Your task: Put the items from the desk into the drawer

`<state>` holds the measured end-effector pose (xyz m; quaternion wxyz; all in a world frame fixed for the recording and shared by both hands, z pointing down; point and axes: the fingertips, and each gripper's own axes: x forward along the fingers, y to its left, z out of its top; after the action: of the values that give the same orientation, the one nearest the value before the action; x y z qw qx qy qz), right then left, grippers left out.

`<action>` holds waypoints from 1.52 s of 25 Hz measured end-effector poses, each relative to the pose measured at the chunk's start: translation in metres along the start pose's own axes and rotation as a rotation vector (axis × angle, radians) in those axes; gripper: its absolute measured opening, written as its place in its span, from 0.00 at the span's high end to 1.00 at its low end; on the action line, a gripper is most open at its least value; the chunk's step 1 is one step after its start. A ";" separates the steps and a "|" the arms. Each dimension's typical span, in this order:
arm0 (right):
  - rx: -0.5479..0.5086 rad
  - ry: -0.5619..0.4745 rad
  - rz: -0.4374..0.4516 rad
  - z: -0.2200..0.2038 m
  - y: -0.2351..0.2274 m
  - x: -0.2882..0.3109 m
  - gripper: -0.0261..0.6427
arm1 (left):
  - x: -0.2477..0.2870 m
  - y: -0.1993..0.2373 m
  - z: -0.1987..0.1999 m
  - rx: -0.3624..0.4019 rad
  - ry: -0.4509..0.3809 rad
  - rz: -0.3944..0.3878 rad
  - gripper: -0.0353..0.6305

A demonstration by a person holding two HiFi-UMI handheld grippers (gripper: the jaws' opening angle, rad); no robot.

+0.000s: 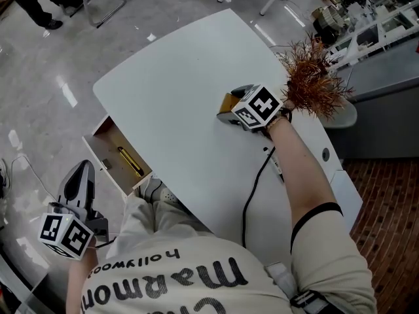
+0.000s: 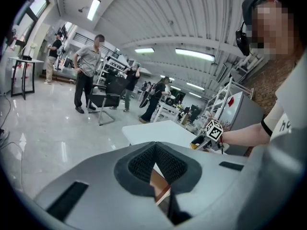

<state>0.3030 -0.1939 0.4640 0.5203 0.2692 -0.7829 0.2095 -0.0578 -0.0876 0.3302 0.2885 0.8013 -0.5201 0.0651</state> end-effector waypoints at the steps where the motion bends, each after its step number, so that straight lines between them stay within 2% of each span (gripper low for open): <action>1: 0.011 -0.012 -0.004 0.002 0.002 0.000 0.40 | -0.001 0.000 -0.001 0.000 0.000 0.000 0.94; 11: 0.004 -0.076 -0.013 0.025 0.033 -0.001 0.41 | -0.002 0.000 -0.001 -0.009 -0.011 -0.001 0.94; 19: -0.023 -0.198 -0.023 0.051 0.059 -0.016 0.41 | -0.003 -0.005 -0.001 -0.014 -0.024 -0.009 0.94; 25: -0.047 -0.329 -0.078 0.072 0.075 -0.032 0.42 | -0.010 -0.005 -0.003 -0.018 -0.036 -0.004 0.94; 38: 0.044 -0.552 -0.204 0.097 0.088 -0.072 0.42 | -0.026 -0.010 0.003 -0.004 -0.068 -0.026 0.94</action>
<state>0.2009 -0.1710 0.3574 0.2999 0.4046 -0.8590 0.0920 -0.0610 -0.0657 0.3132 0.2730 0.8090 -0.5195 0.0330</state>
